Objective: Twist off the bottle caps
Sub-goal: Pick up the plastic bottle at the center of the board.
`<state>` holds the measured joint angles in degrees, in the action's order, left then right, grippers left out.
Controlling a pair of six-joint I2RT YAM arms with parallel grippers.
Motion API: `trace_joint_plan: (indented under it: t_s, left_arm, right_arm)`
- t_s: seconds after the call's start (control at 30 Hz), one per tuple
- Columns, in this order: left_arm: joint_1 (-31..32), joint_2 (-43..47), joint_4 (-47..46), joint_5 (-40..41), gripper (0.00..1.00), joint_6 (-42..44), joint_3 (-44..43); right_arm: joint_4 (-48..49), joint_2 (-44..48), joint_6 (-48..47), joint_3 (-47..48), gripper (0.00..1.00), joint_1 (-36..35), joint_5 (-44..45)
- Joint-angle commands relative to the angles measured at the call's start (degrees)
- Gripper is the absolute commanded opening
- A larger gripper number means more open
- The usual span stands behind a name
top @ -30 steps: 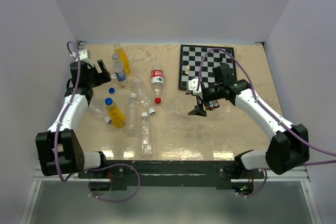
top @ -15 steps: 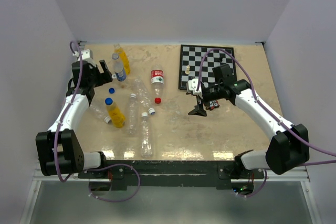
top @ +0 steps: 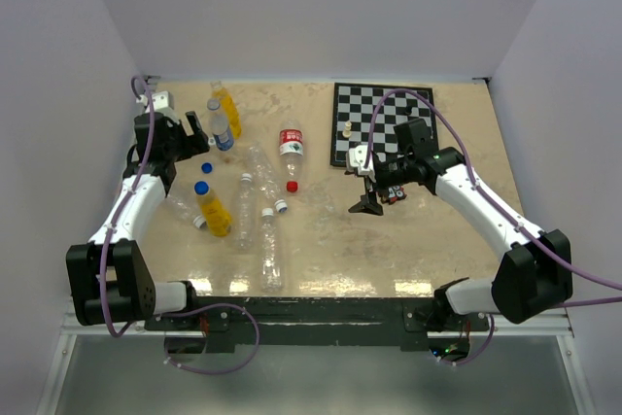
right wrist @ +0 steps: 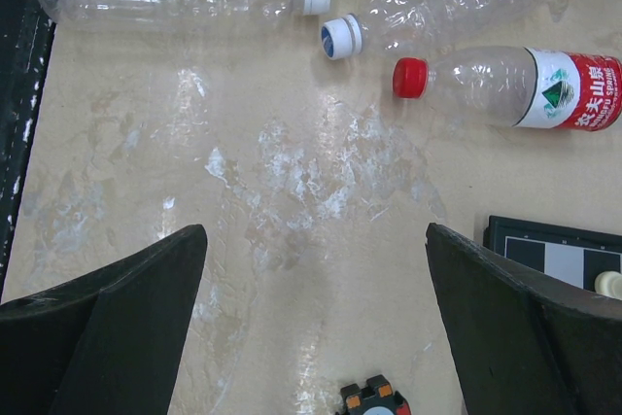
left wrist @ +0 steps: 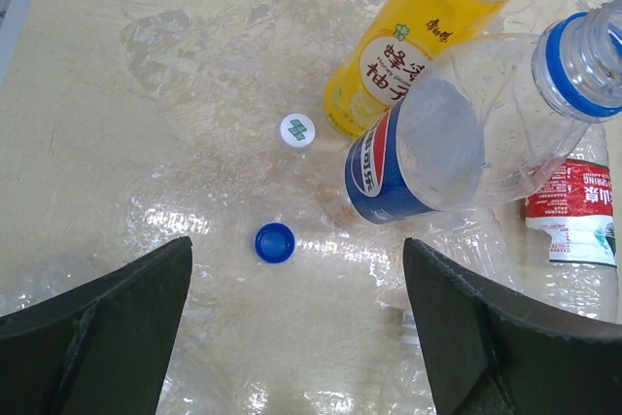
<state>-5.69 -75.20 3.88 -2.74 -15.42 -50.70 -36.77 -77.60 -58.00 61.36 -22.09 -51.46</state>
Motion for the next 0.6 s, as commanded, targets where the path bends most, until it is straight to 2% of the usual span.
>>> trace_joint_plan:
  t_s: [0.0,0.57]
  left_arm:
    - [0.33,1.28,-2.83,0.37,0.94,0.92,0.42]
    - [0.68,1.2,-2.82,0.37,0.94,1.09,0.34]
  right_arm:
    - [0.39,0.26,-0.27,-0.37,0.98,0.11,-0.22]
    - [0.3,0.43,-0.27,-0.37,0.98,0.11,-0.22]
